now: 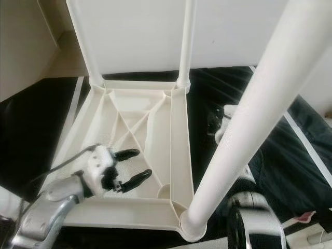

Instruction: Building children table

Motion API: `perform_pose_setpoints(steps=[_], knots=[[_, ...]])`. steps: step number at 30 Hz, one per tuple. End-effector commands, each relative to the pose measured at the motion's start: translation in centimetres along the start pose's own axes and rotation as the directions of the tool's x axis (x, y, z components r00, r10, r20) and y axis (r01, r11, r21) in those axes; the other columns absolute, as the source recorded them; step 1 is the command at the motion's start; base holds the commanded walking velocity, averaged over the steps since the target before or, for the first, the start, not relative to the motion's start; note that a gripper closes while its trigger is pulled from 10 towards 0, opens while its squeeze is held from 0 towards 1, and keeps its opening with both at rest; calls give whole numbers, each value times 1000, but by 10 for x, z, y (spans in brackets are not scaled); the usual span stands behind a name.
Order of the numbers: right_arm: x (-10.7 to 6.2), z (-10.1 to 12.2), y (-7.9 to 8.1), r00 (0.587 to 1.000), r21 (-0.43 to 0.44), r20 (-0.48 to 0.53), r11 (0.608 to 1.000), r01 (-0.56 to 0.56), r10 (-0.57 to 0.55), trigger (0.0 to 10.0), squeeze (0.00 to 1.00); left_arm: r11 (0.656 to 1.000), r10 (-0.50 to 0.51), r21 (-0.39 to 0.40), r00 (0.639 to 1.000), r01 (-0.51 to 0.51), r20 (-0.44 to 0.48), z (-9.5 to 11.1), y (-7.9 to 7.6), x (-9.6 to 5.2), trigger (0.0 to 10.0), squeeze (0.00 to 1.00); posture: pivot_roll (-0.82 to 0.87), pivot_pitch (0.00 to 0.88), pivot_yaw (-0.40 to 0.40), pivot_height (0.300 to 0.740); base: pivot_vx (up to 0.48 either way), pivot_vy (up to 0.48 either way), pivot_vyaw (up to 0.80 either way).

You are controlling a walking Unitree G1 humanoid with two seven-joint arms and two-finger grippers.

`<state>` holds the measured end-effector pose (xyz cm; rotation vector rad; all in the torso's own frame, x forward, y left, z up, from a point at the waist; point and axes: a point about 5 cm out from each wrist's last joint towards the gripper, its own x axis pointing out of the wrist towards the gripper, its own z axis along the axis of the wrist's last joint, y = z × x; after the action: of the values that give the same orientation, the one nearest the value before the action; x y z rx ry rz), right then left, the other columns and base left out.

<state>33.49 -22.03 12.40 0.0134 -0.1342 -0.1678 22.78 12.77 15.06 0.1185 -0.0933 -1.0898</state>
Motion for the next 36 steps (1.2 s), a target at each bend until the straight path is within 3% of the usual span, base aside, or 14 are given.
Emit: perform_pose_setpoints(steps=[1, 4, 7, 8, 11, 13, 27, 28, 29, 30, 33, 36], knots=[[-2, 9, 0, 998, 39, 61, 999, -9, 6, 10000, 0, 1000, -24, 1, 999, 24, 35, 6, 0, -3, 10000, 0, 31, 0, -15, 740, 0, 0, 0], [-3, 9, 0, 997, 38, 71, 999, -7, 4, 10000, 0, 1000, -26, 0, 999, 26, 38, 7, -1, -4, 10000, 0, 31, 0, -15, 740, 0, 0, 0], [-26, 11, 3, 991, 52, 117, 996, -69, 63, 10000, 0, 995, -97, -30, 995, 97, 8, 4, -5, -12, 10000, 0, 19, 0, -12, 740, 0, 0, 0], [-26, 11, 3, 991, 52, 117, 996, -69, 63, 10000, 0, 995, -97, -30, 995, 97, 8, 4, -5, -12, 10000, 0, 19, 0, -12, 740, 0, 0, 0], [-54, 8, 3, 988, 47, 112, 993, -110, 104, 10000, 0, 977, -206, -61, 977, 202, -59, -2, -18, -23, 10000, 0, 12, 1, -11, 740, 0, 0, 0], [-61, 6, 3, 988, 43, 104, 992, -122, 117, 10000, 0, 969, -242, -68, 966, 236, -96, -5, -22, -27, 10000, 0, 7, 7, -8, 740, 0, 0, 0], [-56, 15, -1, 988, 49, 124, 994, -102, 95, 10000, 0, 979, -200, -22, 946, 201, -255, -30, -16, -27, 10000, 0, -8, 28, -13, 740, 0, 0, 0], [-56, 19, -3, 988, 47, 125, 994, -95, 89, 10000, 0, 984, -158, 21, 918, 178, -364, -46, -16, -28, 10000, 0, -10, 31, -17, 740, 0, 0, 0], [-56, 19, -3, 988, 47, 125, 994, -95, 89, 10000, 0, 984, -158, 21, 918, 178, -364, -46, -16, -28, 10000, 0, -10, 31, -17, 740, 0, 0, 0], [-56, 20, -4, 989, 47, 123, 995, -93, 87, 10000, 0, 984, -113, 80, 901, 161, -419, -54, -13, -27, 10000, 0, -10, 33, -17, 740, 0, 0, 0], [-57, 22, -4, 989, 47, 118, 995, -92, 86, 10000, 0, 979, -55, 147, 882, 139, -469, -62, -10, -26, 10000, 0, -11, 33, -18, 740, 0, 0, 0], [-58, 21, -5, 990, 44, 112, 995, -90, 85, 10000, 0, 982, -17, 160, 879, 106, -477, -64, -7, -21, 10000, 0, -11, 33, -18, 740, 0, 0, 0]])
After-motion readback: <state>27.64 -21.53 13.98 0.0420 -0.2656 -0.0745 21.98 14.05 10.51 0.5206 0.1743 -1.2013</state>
